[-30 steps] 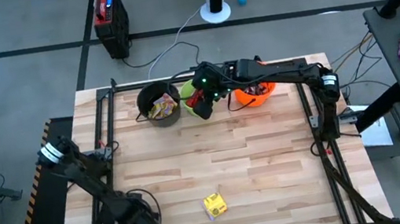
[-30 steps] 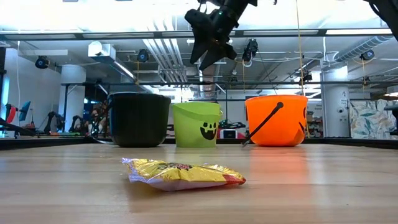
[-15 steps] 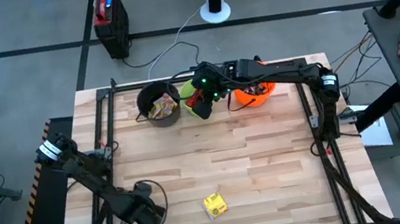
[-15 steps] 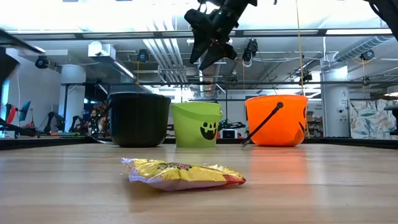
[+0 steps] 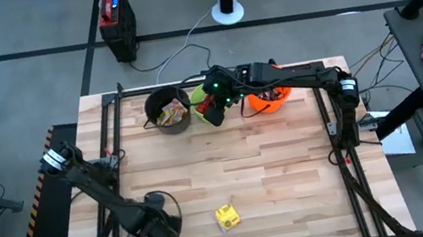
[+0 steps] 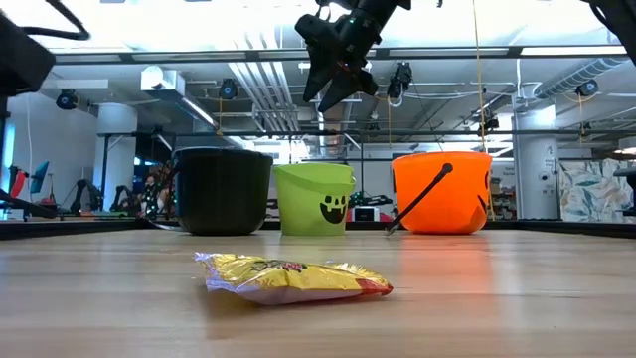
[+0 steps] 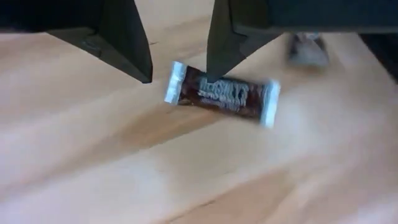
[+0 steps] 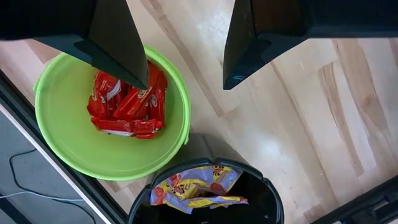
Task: Sort candy by brand, put in halloween buckets
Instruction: Put the brown chocolate bar into the orange bucket
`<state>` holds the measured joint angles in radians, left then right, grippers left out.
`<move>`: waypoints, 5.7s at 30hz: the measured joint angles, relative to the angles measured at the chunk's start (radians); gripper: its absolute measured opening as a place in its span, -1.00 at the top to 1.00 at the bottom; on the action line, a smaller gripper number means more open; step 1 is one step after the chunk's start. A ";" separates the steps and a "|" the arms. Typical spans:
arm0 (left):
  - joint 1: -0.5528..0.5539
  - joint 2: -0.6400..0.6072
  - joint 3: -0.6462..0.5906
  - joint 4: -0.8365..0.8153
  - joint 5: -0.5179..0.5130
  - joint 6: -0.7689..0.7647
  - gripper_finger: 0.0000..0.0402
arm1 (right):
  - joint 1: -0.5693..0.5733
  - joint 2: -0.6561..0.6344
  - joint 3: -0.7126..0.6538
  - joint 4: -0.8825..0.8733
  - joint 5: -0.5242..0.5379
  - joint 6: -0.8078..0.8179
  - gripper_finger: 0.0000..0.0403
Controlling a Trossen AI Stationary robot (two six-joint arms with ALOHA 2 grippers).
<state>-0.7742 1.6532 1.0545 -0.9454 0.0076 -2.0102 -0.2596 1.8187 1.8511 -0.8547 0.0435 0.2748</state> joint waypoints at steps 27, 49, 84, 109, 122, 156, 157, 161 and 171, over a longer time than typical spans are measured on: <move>-0.104 -0.236 -0.274 0.196 -0.180 1.280 0.24 | 0.069 -0.003 0.003 -0.204 -0.107 0.107 0.01; -0.110 -0.232 -0.447 0.456 -0.071 1.393 0.24 | 0.132 -0.033 0.003 -0.214 -0.094 0.230 0.01; 0.152 -0.355 -0.062 0.202 -0.588 1.340 0.93 | 0.334 -0.063 -0.097 0.144 -0.197 0.617 0.01; 0.332 -0.235 0.151 0.269 -0.638 1.481 0.92 | 0.327 -0.027 -0.098 0.269 -0.174 0.578 0.11; 0.335 -0.221 0.162 0.269 -0.671 1.451 0.88 | 0.327 -0.027 -0.097 0.271 -0.175 0.551 0.89; 0.330 -0.258 0.163 0.053 -0.385 1.005 0.12 | -0.467 -0.046 -0.024 -0.636 0.078 0.131 0.38; 0.330 -0.258 0.163 0.051 -0.378 0.999 0.12 | -0.467 -0.047 -0.024 -0.631 0.085 0.130 0.31; 0.330 -0.258 0.163 -0.035 -0.187 0.949 0.12 | -0.452 -0.050 -0.024 -0.616 0.088 0.128 0.08; 0.161 -0.236 0.058 -0.269 0.248 0.499 0.14 | -0.351 -0.066 -0.024 -0.528 0.087 0.133 -0.14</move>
<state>-0.6129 1.4173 1.1121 -1.2148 0.2560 -1.5114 -0.6106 1.7523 1.8275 -1.3829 0.1308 0.4082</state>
